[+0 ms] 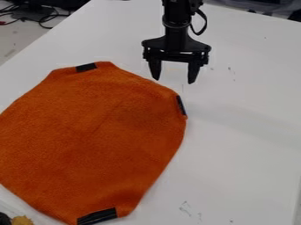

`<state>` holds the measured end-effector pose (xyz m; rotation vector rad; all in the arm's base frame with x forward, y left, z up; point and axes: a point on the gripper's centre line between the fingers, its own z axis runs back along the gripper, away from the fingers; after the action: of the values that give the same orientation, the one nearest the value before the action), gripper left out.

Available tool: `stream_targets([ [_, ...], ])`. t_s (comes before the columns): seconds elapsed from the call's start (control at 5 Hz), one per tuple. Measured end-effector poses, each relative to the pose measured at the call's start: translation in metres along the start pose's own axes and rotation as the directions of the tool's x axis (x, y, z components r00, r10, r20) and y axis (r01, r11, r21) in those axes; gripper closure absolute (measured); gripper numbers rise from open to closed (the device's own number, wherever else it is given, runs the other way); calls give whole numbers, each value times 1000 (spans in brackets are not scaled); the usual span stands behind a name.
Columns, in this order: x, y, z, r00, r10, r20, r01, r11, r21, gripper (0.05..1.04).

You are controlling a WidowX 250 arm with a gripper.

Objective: Fold the cloth from the top to the bottom

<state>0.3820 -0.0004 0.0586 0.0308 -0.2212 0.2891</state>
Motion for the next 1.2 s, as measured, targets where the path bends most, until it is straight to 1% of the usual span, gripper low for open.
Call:
stream_targets([
  [0.2,-5,1,-12,999,-5,-35,6,1000,11,83],
  [0.4,1,30,-11,997,8,-70,-5,999,44,83],
  [0.6,12,66,-7,998,36,-56,-30,995,95,83],
  [0.8,35,90,1,1000,-11,-14,12,993,118,83],
  [1.0,47,137,-22,1000,-15,-22,18,992,127,83],
  [1.2,54,161,-33,1000,-16,-15,18,991,134,83],
])
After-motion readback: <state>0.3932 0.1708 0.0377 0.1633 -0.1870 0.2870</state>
